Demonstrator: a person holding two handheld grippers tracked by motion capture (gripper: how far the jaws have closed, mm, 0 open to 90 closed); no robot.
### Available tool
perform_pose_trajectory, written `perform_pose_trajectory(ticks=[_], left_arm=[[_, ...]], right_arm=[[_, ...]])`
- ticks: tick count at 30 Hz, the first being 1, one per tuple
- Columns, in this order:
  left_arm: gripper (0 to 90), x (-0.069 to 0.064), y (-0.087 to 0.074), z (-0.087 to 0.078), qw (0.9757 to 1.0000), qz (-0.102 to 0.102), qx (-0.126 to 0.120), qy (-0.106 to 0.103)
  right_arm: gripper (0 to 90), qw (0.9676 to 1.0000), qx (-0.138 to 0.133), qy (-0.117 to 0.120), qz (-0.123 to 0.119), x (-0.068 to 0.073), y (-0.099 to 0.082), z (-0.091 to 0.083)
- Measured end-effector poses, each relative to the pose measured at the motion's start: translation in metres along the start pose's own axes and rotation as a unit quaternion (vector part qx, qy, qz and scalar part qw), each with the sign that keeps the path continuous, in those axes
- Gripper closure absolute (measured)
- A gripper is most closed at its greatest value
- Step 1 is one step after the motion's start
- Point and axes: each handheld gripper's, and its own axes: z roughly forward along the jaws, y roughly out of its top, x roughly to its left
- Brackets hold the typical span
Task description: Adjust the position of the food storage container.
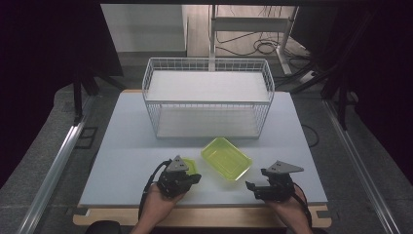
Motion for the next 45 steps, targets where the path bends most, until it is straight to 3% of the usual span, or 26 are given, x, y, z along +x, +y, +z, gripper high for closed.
perform_pose_trajectory(ticks=[11, 25, 33, 45], left_arm=[[90.0, 0.020, -0.004, -0.012, 0.9995, -0.016, 0.000, 0.029], [90.0, 0.050, -0.010, -0.026, 0.9967, -0.045, -0.013, 0.066], [90.0, 0.067, -0.013, -0.034, 0.9942, -0.056, -0.015, 0.090], [89.9, 0.093, -0.020, -0.050, 0.9883, -0.082, -0.017, 0.128]], right_arm=[[22.3, 1.0000, 0.002, -0.001, -0.003, 0.000, 0.000, 0.001], [22.4, 1.0000, 0.006, 0.002, -0.005, 0.002, -0.001, 0.002], [22.4, 1.0000, 0.007, 0.005, -0.004, 0.002, -0.001, 0.003], [24.2, 0.9999, 0.011, 0.012, -0.002, 0.001, -0.001, 0.005]])
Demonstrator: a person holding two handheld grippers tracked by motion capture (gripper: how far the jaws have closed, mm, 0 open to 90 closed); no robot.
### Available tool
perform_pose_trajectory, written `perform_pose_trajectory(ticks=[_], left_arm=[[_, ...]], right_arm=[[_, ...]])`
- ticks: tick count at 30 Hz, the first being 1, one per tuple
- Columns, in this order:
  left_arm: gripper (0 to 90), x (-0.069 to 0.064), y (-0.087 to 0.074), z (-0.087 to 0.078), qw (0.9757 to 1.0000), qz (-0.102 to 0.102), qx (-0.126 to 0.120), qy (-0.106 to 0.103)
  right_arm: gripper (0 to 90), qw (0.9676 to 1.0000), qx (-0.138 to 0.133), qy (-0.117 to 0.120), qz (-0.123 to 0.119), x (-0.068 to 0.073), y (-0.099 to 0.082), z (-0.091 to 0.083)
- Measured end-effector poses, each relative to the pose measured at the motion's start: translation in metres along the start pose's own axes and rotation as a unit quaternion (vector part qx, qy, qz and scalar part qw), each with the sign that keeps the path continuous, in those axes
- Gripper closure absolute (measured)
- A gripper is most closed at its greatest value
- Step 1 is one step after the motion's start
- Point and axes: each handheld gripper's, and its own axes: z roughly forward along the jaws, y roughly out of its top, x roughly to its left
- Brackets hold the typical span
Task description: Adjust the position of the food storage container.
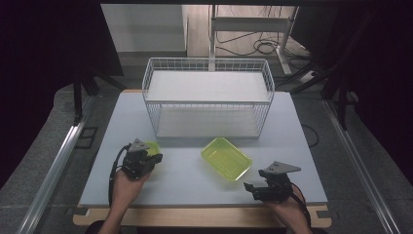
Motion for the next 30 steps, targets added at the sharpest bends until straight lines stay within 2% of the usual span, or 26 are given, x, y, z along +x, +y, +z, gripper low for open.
perform_pose_trajectory(ticks=[4, 8, 10, 11, 12, 13, 15, 18, 22, 26, 28, 30], left_arm=[[89.8, -0.001, 0.000, -0.001, 1.0000, 0.003, 0.000, 0.006], [89.5, -0.010, 0.003, -0.001, 0.9999, 0.010, -0.009, -0.008], [89.5, -0.015, 0.005, 0.001, 0.9996, 0.018, -0.014, -0.016], [89.5, -0.019, 0.006, 0.004, 0.9994, 0.024, -0.013, -0.023], [89.5, -0.022, 0.007, 0.006, 0.9992, 0.028, -0.012, -0.028], [89.5, -0.022, 0.007, 0.006, 0.9992, 0.028, -0.012, -0.028], [89.6, -0.028, 0.009, 0.012, 0.9989, 0.035, -0.006, -0.032], [89.6, -0.036, 0.015, 0.022, 0.9980, 0.050, 0.000, -0.038], [89.5, -0.042, 0.021, 0.030, 0.9977, 0.053, 0.001, -0.043], [89.1, -0.048, 0.030, 0.043, 0.9966, 0.067, 0.006, -0.049], [89.1, -0.052, 0.034, 0.049, 0.9962, 0.071, 0.009, -0.051], [89.1, -0.055, 0.037, 0.055, 0.9961, 0.071, 0.009, -0.051]], right_arm=[[25.1, 1.0000, -0.001, 0.002, 0.002, 0.000, 0.000, 0.001], [28.8, 0.9999, -0.003, 0.004, 0.009, -0.001, 0.001, -0.001], [34.1, 1.0000, -0.003, 0.003, 0.005, -0.003, 0.002, -0.001], [45.2, 1.0000, 0.001, 0.001, 0.002, -0.004, 0.004, -0.002], [50.4, 1.0000, 0.002, 0.002, 0.002, -0.004, 0.005, -0.002], [50.4, 1.0000, 0.002, 0.002, 0.002, -0.004, 0.005, -0.002], [64.6, 1.0000, 0.001, 0.002, 0.002, -0.005, 0.009, -0.003], [84.2, 0.9997, -0.022, 0.010, -0.007, -0.004, 0.021, -0.004], [87.5, 0.9993, -0.028, 0.011, -0.022, 0.000, 0.029, 0.000], [87.7, 0.9991, -0.020, 0.022, -0.030, 0.006, 0.033, 0.009], [87.6, 0.9990, -0.017, 0.018, -0.038, 0.007, 0.034, 0.011], [87.6, 0.9991, -0.021, 0.015, -0.034, 0.006, 0.035, 0.011]])
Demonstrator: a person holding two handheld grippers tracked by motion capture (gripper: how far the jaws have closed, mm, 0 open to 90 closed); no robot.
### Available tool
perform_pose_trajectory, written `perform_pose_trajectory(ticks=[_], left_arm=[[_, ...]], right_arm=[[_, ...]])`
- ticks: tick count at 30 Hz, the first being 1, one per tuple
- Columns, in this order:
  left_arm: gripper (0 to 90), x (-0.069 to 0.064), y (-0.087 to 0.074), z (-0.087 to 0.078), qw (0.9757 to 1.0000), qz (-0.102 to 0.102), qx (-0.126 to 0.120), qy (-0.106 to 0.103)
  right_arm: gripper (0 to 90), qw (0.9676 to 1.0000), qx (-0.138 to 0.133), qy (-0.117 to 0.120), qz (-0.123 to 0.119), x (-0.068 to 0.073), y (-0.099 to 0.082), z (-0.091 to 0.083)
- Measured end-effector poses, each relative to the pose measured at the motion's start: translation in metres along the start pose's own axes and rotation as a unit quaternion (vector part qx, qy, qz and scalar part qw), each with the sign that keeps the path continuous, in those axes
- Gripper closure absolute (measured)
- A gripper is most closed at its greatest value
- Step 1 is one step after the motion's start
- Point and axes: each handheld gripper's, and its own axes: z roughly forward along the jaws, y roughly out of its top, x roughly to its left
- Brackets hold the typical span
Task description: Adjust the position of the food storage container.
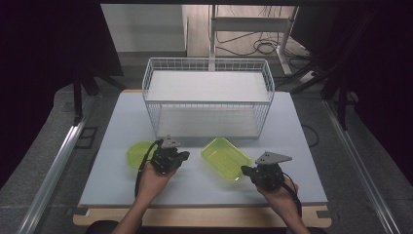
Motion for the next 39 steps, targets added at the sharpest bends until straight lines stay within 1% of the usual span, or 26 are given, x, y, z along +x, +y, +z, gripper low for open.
perform_pose_trajectory(ticks=[1, 3, 4, 5, 7, 9, 10, 11, 12, 14, 15, 16, 17, 19, 21, 25, 26, 27, 28, 30, 31, 32, 33, 34, 37, 39], left_arm=[[89.0, 0.000, 0.003, 0.004, 1.0000, 0.004, 0.001, -0.001], [89.0, -0.001, 0.009, 0.010, 1.0000, 0.002, -0.001, -0.002], [89.0, 0.000, 0.012, 0.013, 1.0000, 0.005, -0.002, -0.003], [89.0, 0.000, 0.015, 0.016, 1.0000, 0.005, -0.002, -0.002], [88.9, -0.001, 0.022, 0.023, 1.0000, 0.003, -0.007, -0.003], [88.8, -0.002, 0.028, 0.032, 1.0000, -0.001, -0.006, 0.001], [88.8, -0.003, 0.030, 0.035, 1.0000, 0.003, -0.002, 0.003], [88.8, -0.005, 0.033, 0.041, 0.9999, 0.009, 0.006, 0.011], [88.8, -0.005, 0.034, 0.044, 0.9995, 0.017, 0.014, 0.021], [88.8, -0.005, 0.038, 0.057, 0.9986, 0.017, 0.028, 0.041], [88.7, -0.005, 0.038, 0.057, 0.9986, 0.017, 0.028, 0.041], [88.6, -0.001, 0.038, 0.064, 0.9985, 0.014, 0.037, 0.039], [88.5, -0.001, 0.038, 0.064, 0.9985, 0.014, 0.037, 0.039], [89.1, 0.000, 0.036, 0.067, 0.9987, 0.010, 0.044, 0.024], [89.0, -0.001, 0.034, 0.065, 0.9989, 0.008, 0.043, 0.013], [89.3, -0.005, 0.031, 0.058, 0.9989, 0.008, 0.046, 0.006], [89.3, -0.006, 0.029, 0.055, 0.9989, 0.004, 0.047, 0.003], [89.3, -0.008, 0.027, 0.053, 0.9989, 0.001, 0.047, 0.002], [89.3, -0.011, 0.025, 0.049, 0.9987, 0.003, 0.051, 0.000], [89.3, -0.014, 0.021, 0.045, 0.9987, -0.001, 0.050, -0.004], [89.4, -0.017, 0.018, 0.040, 0.9987, -0.005, 0.050, -0.010], [89.4, -0.017, 0.018, 0.040, 0.9987, -0.005, 0.050, -0.010], [89.4, -0.020, 0.015, 0.037, 0.9986, -0.009, 0.051, -0.011], [89.4, -0.021, 0.013, 0.035, 0.9985, -0.008, 0.052, -0.012], [89.4, -0.026, 0.005, 0.026, 0.9983, -0.015, 0.052, -0.021], [89.3, -0.028, 0.000, 0.020, 0.9979, -0.011, 0.058, -0.025]], right_arm=[[87.6, 1.0000, -0.002, -0.002, 0.001, -0.001, 0.000, 0.000], [87.6, 0.9999, -0.007, -0.009, 0.005, -0.006, 0.001, -0.001], [87.6, 0.9999, -0.007, -0.011, 0.008, -0.008, 0.001, -0.002], [87.6, 0.9998, -0.006, -0.012, 0.016, -0.012, 0.000, -0.002], [87.6, 0.9997, -0.004, -0.015, 0.019, -0.013, -0.001, -0.002], [87.5, 0.9995, 0.000, -0.024, 0.020, -0.015, -0.004, -0.004], [87.5, 0.9995, 0.000, -0.024, 0.020, -0.015, -0.004, -0.004], [87.3, 0.9993, 0.003, -0.029, 0.021, -0.016, -0.005, -0.006], [87.3, 0.9993, 0.003, -0.029, 0.021, -0.016, -0.005, -0.006], [86.5, 0.9990, 0.011, -0.033, 0.026, -0.018, -0.009, -0.006], [86.5, 0.9990, 0.011, -0.033, 0.026, -0.018, -0.009, -0.006], [85.7, 0.9990, 0.015, -0.032, 0.029, -0.020, -0.010, -0.005], [85.7, 0.9990, 0.015, -0.032, 0.029, -0.020, -0.010, -0.005], [85.4, 0.9988, 0.022, -0.032, 0.030, -0.021, -0.011, -0.002], [85.3, 0.9988, 0.023, -0.032, 0.029, -0.021, -0.011, -0.001], [84.9, 0.9985, 0.025, -0.030, 0.037, -0.026, -0.010, 0.000], [84.8, 0.9984, 0.023, -0.027, 0.045, -0.029, -0.011, 0.000], [84.8, 0.9984, 0.023, -0.027, 0.045, -0.029, -0.011, 0.000], [84.8, 0.9982, 0.024, -0.025, 0.049, -0.031, -0.011, 0.000], [84.8, 0.9979, 0.024, -0.025, 0.054, -0.033, -0.011, 0.001], [84.8, 0.9979, 0.025, -0.028, 0.053, -0.035, -0.010, 0.001], [84.8, 0.9979, 0.025, -0.028, 0.053, -0.035, -0.010, 0.001], [84.8, 0.9980, 0.025, -0.029, 0.051, -0.036, -0.009, 0.002], [84.8, 0.9979, 0.026, -0.030, 0.051, -0.036, -0.008, 0.003], [84.9, 0.9981, 0.026, -0.027, 0.049, -0.038, -0.006, 0.006], [84.8, 0.9982, 0.026, -0.025, 0.048, -0.039, -0.005, 0.008]])
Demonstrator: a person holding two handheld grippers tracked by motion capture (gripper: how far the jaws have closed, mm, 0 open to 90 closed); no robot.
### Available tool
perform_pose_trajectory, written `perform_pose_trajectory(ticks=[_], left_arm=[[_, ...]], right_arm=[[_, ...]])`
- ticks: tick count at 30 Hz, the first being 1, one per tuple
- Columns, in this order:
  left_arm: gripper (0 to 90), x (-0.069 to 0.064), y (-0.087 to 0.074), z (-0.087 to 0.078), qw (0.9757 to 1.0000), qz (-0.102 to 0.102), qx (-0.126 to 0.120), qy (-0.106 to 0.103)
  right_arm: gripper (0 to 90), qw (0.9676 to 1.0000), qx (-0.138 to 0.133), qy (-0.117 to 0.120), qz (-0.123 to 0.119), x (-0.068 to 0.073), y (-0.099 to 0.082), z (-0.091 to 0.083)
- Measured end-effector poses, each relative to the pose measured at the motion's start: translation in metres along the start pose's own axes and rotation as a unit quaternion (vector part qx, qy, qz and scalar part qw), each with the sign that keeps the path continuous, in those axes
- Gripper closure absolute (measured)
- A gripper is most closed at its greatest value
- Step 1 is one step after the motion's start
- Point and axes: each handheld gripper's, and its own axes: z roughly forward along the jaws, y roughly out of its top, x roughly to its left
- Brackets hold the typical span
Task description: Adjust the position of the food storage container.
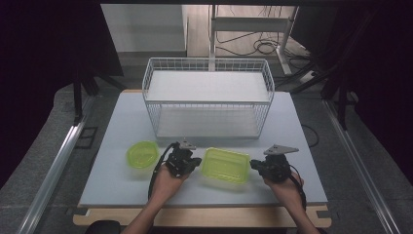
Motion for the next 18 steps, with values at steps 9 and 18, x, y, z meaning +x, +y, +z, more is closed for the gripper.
perform_pose_trajectory(ticks=[9, 18], left_arm=[[88.7, -0.010, -0.019, -0.016, 0.9998, -0.002, -0.011, -0.016], [88.3, -0.004, -0.026, -0.018, 0.9998, -0.010, -0.013, -0.007]], right_arm=[[83.9, 0.9999, 0.000, 0.009, -0.006, 0.000, 0.009, 0.012], [87.1, 0.9998, 0.009, 0.010, -0.017, 0.000, 0.021, 0.028]])
